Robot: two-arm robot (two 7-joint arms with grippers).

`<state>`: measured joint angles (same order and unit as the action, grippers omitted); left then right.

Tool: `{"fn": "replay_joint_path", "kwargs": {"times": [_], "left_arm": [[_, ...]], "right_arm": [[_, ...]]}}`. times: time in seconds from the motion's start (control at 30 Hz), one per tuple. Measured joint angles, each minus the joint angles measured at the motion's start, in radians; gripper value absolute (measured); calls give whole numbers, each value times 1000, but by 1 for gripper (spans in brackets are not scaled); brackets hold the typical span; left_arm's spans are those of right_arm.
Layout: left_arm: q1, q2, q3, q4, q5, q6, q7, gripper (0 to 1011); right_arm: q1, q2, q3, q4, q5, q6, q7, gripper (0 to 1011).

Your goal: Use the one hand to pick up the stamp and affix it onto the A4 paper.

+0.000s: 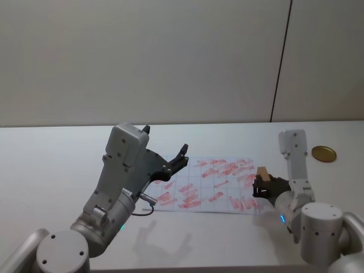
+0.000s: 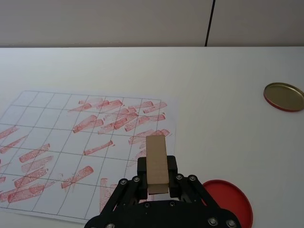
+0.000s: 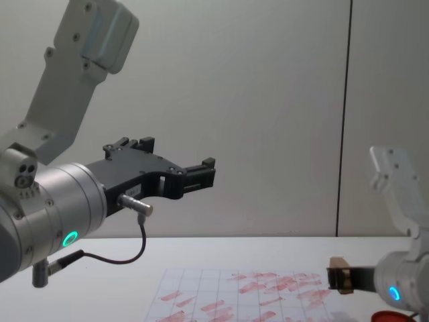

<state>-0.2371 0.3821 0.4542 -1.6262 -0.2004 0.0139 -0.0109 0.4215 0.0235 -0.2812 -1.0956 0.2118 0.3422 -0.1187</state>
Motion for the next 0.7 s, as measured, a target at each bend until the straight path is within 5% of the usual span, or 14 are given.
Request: {"fn": "replay_joint_path", "kwargs": {"times": [0.7], "left_arm": [[0,0,0,0,0,0,0,993]], "right_arm": [[153,-59,8,309,-14,-73,18,220]]}}
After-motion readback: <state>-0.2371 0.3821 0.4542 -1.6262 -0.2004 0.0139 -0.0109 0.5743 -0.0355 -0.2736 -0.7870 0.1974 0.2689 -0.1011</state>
